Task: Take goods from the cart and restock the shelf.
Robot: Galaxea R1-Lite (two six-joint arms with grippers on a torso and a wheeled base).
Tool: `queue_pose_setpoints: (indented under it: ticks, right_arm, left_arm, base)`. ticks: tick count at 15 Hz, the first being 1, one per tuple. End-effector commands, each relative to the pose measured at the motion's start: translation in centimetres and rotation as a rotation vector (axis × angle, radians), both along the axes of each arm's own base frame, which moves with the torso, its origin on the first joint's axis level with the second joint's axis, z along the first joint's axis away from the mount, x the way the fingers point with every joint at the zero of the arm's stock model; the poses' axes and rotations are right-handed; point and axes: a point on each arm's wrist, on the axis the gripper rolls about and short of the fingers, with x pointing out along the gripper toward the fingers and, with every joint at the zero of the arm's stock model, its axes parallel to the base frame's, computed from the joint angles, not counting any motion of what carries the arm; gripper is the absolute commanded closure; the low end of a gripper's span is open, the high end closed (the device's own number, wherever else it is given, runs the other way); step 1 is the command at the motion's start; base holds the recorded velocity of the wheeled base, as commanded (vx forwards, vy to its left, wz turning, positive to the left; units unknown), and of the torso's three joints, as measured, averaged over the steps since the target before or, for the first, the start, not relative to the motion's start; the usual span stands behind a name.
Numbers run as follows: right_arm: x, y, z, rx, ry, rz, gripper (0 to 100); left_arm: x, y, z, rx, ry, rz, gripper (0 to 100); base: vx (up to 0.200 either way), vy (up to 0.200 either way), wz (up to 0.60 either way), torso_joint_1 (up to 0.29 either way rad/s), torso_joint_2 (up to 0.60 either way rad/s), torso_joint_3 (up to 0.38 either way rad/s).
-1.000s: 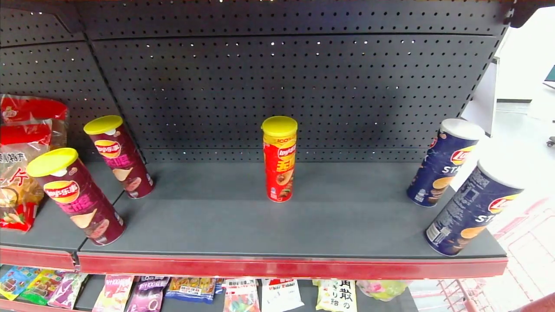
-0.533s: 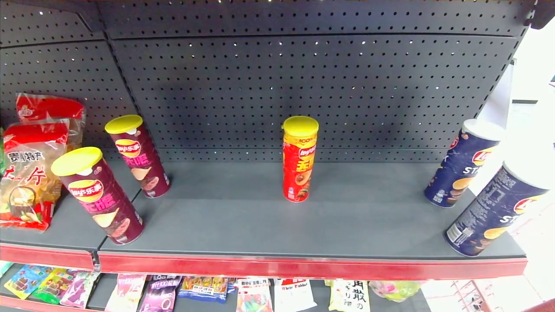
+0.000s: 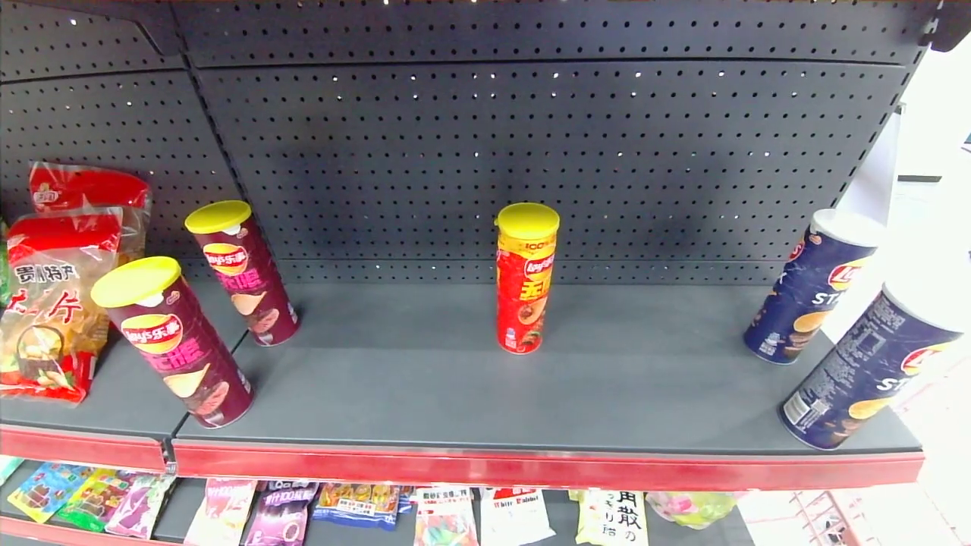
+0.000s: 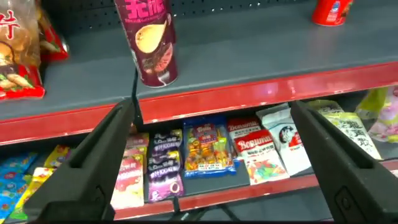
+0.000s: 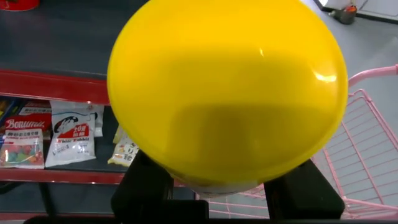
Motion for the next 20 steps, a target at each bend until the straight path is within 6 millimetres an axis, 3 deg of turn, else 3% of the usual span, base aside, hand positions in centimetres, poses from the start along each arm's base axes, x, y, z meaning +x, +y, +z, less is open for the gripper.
queue_pose_setpoints:
  ticks: [1, 2, 3, 4, 6, 7, 9, 15, 20]
  right_arm:
    - [0.1, 0.0, -0.7, 0.003, 0.014, 0.006, 100]
    - [0.3, 0.0, -1.3, 0.006, 0.035, 0.019, 100]
    - [0.3, 0.0, -1.5, 0.007, 0.043, 0.023, 100]
    - [0.5, 0.0, -2.0, 0.008, 0.06, 0.025, 100]
    - [0.6, 0.0, -2.4, 0.012, 0.075, 0.025, 100]
    - [0.6, 0.0, -2.5, 0.016, 0.079, 0.024, 100]
    - [0.6, 0.0, -2.5, 0.014, 0.081, 0.024, 100]
    - [0.6, 0.0, -2.7, 0.018, 0.087, 0.022, 100]
    - [0.7, 0.0, -2.7, 0.019, 0.087, 0.019, 100]
  left_arm:
    - [3.2, -0.1, 12.7, -0.194, 0.019, -0.022, 0]
    - [4.6, -0.2, 16.3, -0.21, -0.005, -0.064, 0]
    - [5.7, -0.4, 17.1, -0.181, 0.014, -0.106, 0]
    - [7.8, -0.8, 16.2, -0.037, 0.081, -0.201, 0]
    - [10.1, -1.7, 15.1, -0.018, 0.159, -0.358, 0]
    - [12.3, -3.0, 14.9, -0.021, 0.197, -0.541, 0]
    - [16.6, -4.8, 14.6, -0.024, 0.222, -0.663, 0]
    - [25.9, -11.3, 11.7, 0.029, 0.229, -0.81, 0]
    - [29.7, -17.1, 9.7, 0.067, 0.258, -0.821, 0]
  base:
    - [0.0, 0.0, 0.0, 0.0, 0.0, 0.0]
    - [0.0, 0.0, 0.0, 0.0, 0.0, 0.0]
    - [0.0, 0.0, 0.0, 0.0, 0.0, 0.0]
    - [0.0, 0.0, 0.0, 0.0, 0.0, 0.0]
    - [0.0, 0.0, 0.0, 0.0, 0.0, 0.0]
    - [0.0, 0.0, 0.0, 0.0, 0.0, 0.0]
    - [0.0, 0.0, 0.0, 0.0, 0.0, 0.0]
    - [0.0, 0.0, 0.0, 0.0, 0.0, 0.0]
    - [0.0, 0.0, 0.0, 0.0, 0.0, 0.0]
